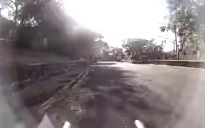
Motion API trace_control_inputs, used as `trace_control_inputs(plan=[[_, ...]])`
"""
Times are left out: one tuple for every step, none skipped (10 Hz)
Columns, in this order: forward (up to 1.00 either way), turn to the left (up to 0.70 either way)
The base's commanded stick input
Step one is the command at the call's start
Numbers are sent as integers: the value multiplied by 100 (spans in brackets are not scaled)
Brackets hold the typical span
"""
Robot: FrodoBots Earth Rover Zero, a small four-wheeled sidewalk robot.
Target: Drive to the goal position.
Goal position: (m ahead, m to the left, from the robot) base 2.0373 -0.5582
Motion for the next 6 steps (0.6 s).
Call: trace_control_inputs(plan=[[70, 0], [70, 0], [70, 0], [70, 0], [70, 0], [70, 0]])
